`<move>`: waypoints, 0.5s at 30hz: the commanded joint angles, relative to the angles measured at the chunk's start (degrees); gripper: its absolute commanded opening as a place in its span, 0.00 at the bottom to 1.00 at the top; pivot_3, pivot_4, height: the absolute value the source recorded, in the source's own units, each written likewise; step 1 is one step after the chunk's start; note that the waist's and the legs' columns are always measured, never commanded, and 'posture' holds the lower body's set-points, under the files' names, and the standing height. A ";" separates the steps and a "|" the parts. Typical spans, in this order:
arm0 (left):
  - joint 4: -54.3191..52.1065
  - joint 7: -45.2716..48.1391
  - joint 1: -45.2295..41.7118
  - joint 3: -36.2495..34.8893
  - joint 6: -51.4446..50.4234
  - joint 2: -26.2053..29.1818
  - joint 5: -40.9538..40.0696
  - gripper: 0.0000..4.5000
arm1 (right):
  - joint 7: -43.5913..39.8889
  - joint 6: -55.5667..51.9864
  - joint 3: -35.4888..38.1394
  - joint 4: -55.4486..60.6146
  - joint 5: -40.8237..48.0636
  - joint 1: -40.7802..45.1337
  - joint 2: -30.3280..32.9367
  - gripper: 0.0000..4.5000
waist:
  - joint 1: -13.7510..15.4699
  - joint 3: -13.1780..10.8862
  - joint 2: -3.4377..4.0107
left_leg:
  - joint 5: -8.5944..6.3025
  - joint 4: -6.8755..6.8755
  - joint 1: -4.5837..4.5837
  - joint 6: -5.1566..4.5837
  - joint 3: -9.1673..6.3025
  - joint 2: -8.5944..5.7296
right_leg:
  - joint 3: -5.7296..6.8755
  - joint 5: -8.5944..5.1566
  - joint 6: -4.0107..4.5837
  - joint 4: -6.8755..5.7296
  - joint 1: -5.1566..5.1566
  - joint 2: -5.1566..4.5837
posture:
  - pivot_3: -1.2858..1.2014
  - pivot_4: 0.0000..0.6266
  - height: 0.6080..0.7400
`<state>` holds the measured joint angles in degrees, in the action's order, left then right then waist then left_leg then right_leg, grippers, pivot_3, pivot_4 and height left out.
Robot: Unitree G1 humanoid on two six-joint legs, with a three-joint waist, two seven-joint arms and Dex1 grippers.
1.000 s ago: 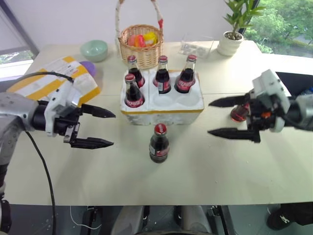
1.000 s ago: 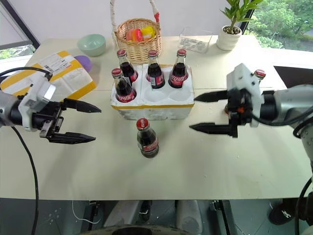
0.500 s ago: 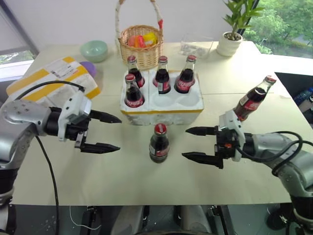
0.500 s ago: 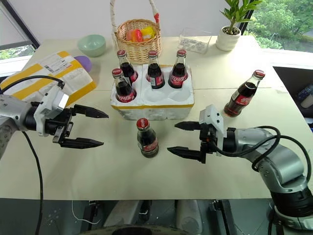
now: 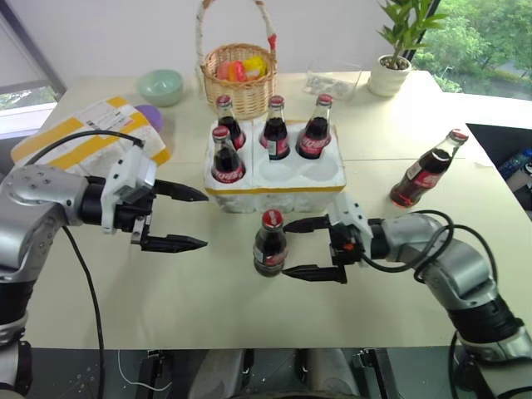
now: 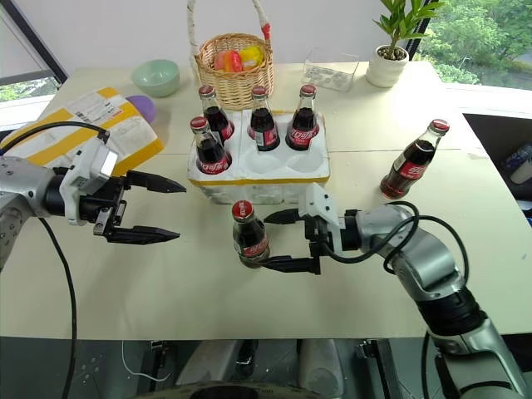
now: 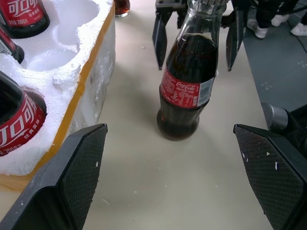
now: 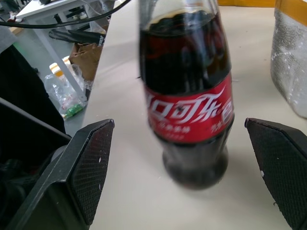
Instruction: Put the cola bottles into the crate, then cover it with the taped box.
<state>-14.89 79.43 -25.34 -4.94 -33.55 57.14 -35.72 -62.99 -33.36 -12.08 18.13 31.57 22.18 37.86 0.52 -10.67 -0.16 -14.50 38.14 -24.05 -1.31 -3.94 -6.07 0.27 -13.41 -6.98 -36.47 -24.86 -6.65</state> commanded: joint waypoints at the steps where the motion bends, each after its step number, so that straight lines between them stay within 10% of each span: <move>1: -2.04 -0.58 -0.77 -0.89 -0.81 0.72 -1.25 0.98 | 0.40 0.66 -0.80 -1.13 -0.87 2.07 -2.21 1.00 | 0.05 0.00 0.00 | 0.01 0.00 0.00 0.01 0.00 0.00 | 0.00 0.00 0.00 0.00 0.00 0.00 | 0.52 0.24 0.99; 15: -2.51 -2.60 -1.20 -0.83 -1.28 0.43 -1.64 0.99 | -0.69 -1.13 -3.15 -4.37 -1.18 4.99 -7.12 0.94 | -0.09 0.00 0.00 | 0.02 -0.02 0.01 0.05 -0.02 0.00 | 0.00 0.00 0.00 0.00 -0.01 0.14 | 0.52 0.24 0.99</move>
<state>-16.81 77.06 -25.37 -4.98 -34.97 57.27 -36.80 -62.75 -34.56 -15.50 12.41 29.69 26.96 30.61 0.43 -10.67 -0.16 -14.47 38.13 -24.03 -1.26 -3.96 -6.08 0.27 -13.41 -6.98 -36.47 -24.87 -6.51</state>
